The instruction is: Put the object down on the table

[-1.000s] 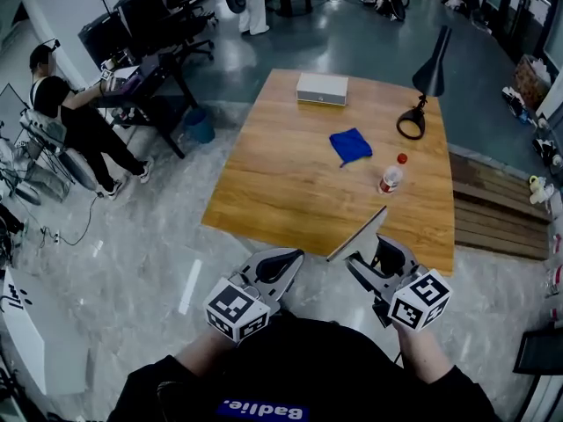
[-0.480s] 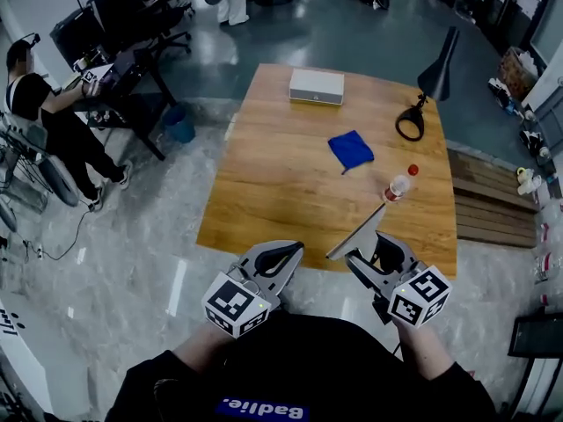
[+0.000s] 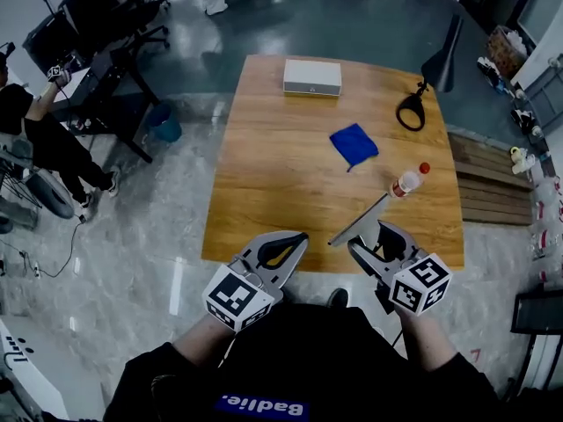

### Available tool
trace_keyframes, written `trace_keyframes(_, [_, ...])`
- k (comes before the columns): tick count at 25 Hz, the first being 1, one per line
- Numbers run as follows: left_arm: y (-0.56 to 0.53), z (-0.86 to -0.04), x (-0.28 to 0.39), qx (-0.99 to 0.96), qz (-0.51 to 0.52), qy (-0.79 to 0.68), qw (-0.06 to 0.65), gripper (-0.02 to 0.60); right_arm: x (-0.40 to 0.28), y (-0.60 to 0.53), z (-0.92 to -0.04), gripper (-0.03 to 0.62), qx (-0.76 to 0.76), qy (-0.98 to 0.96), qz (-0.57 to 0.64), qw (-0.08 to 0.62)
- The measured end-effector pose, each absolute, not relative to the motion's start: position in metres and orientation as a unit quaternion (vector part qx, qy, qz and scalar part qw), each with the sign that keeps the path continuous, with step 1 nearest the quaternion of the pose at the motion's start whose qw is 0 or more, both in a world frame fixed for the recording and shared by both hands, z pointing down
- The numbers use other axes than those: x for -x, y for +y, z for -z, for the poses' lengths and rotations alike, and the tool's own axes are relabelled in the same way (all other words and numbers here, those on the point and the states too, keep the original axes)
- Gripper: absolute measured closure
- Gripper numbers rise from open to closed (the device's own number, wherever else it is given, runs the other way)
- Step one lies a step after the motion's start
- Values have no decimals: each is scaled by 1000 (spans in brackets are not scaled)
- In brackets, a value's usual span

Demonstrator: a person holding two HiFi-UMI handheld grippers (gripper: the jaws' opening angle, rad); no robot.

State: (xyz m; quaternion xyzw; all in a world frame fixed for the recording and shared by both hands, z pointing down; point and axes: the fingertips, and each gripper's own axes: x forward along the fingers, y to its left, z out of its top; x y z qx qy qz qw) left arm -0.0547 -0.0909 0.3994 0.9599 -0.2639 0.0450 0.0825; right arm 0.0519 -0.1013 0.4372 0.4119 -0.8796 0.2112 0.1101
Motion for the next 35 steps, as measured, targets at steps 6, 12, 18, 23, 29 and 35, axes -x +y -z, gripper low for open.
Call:
trace_keyframes(6, [-103, -405, 46, -952, -46, -287, 95, 578, -68, -124, -485, 305, -401, -871, -234, 162])
trace_keyframes(12, [-106, -409, 28, -946, -53, -302, 106, 578, -83, -152, -523, 304, -385, -866, -254, 193])
trace_keyframes(18, [-109, -410, 19, -939, -56, -320, 111, 578, -86, -175, -576, 305, -368, -857, -269, 239])
trace_keyframes(23, [-115, -409, 12, -934, -53, -334, 116, 578, -90, -190, -624, 304, -360, -845, -274, 286])
trace_keyframes(29, [-119, -412, 24, -922, -56, -360, 131, 578, -88, -201, -680, 304, -348, -822, -275, 358])
trace_keyframes(35, [-122, -415, 33, -915, -67, -375, 131, 578, -86, -218, -724, 305, -337, -801, -266, 417])
